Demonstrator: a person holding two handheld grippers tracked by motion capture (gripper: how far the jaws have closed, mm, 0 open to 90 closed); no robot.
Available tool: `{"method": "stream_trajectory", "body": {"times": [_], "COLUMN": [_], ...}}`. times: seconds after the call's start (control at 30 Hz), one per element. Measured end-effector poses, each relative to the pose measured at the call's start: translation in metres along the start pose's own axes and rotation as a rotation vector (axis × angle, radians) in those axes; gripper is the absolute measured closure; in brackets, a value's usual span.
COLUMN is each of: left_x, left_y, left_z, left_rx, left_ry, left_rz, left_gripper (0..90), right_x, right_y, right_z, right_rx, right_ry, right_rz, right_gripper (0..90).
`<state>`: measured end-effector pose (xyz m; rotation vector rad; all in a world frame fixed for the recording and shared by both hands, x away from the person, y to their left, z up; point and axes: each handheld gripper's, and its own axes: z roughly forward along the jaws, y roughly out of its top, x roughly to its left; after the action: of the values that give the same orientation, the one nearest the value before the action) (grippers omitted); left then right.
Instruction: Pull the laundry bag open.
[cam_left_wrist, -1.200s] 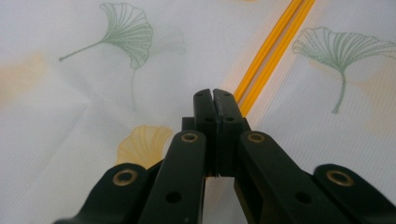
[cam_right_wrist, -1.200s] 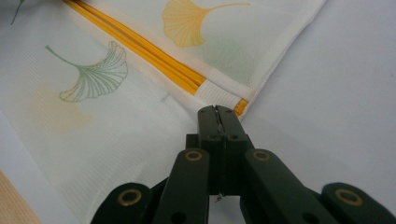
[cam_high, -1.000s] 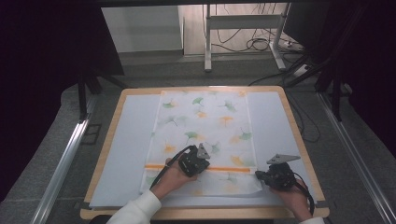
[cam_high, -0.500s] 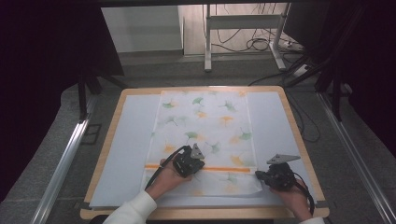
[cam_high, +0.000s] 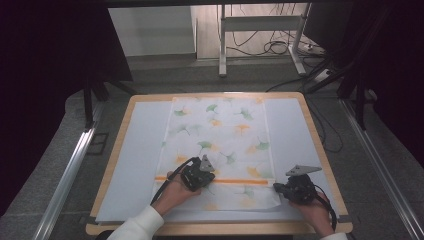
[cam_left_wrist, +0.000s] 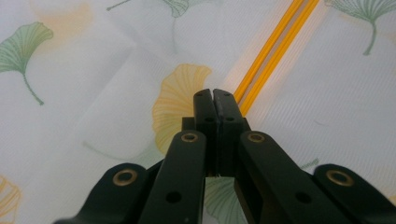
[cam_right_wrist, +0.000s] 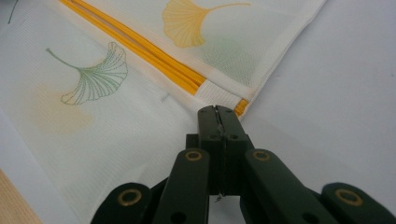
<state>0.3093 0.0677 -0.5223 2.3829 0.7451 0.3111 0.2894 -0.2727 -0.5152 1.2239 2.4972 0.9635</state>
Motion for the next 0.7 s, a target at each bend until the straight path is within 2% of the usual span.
{"method": "stream_trajectory", "body": {"times": [0.47,0.7], "left_x": [0.011,0.014], "left_y": [-0.019,-0.024], "left_z": [-0.012,-0.016], "left_rx": [-0.004,-0.006], "left_ry": [0.014,0.016], "left_rz": [-0.035,-0.038], "left_gripper": [90.0,90.0], "right_x": [0.0,0.0], "right_y": [0.0,-0.001], "right_z": [0.0,0.0], "right_rx": [-0.001,-0.003], "right_ry": [0.001,0.002], "right_rz": [0.0,0.0], "right_gripper": [89.4,89.4]}}
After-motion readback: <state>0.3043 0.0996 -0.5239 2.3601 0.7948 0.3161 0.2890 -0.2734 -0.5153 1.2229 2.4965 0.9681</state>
